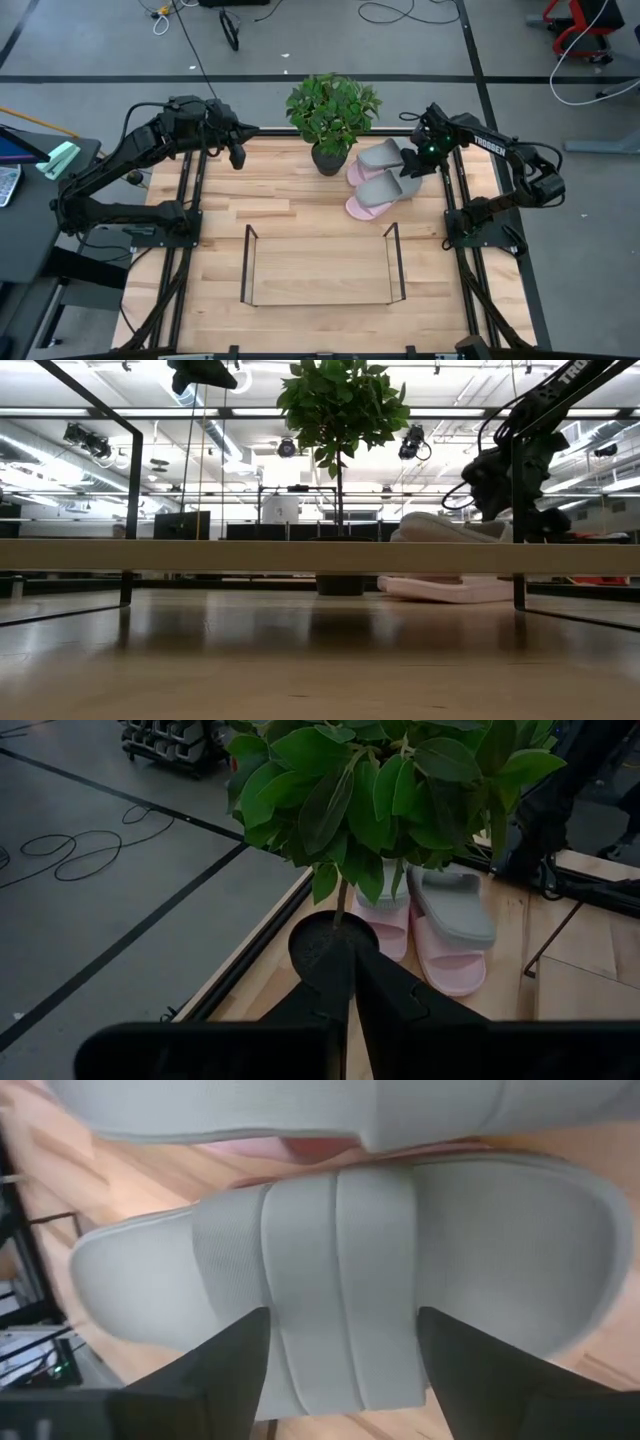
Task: Pick and place slides into the shelf
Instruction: Put the bottom gray slide on the shelf
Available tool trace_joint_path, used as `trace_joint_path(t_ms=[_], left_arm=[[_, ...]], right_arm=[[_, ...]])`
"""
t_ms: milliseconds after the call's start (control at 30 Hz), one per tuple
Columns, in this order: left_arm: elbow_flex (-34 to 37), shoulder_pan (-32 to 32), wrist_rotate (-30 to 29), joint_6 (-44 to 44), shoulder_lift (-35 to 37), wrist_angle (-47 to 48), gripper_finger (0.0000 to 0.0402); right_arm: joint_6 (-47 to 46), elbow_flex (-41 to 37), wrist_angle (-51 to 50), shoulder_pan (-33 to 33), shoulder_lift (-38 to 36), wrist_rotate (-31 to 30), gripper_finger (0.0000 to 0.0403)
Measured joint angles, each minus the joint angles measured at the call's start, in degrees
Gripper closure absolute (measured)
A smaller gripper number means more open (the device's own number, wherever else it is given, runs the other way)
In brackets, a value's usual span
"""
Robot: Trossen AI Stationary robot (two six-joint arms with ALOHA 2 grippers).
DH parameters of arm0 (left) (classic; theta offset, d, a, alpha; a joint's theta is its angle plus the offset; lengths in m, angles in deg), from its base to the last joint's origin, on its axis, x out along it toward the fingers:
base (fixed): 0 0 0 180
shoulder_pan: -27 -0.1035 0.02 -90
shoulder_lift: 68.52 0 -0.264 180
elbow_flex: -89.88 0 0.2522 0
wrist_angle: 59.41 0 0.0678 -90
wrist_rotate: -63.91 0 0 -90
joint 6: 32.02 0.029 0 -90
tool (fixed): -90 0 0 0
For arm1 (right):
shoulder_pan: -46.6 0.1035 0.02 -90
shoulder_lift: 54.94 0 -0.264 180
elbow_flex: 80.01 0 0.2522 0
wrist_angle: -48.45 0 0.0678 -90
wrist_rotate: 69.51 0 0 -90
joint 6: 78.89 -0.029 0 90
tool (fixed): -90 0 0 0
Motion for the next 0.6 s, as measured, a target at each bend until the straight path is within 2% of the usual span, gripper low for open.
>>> trace_joint_path(t_ms=[233,467,600], left_arm=[[0.0,0.0,0.0,0.0,0.0,0.0,0.0386],[0.0,0.0,0.0,0.0,0.0,0.0,0.0390],[0.0,0.0,0.0,0.0,0.0,0.0,0.0384]], right_arm=[[2.3,0.0,0.7,0.0,0.0,4.7,0.0151],[2.6,0.0,1.0,0.0,0.0,-6.5,0.0156],[1.3,0.0,3.7,0.0,0.0,-4.5,0.0153]])
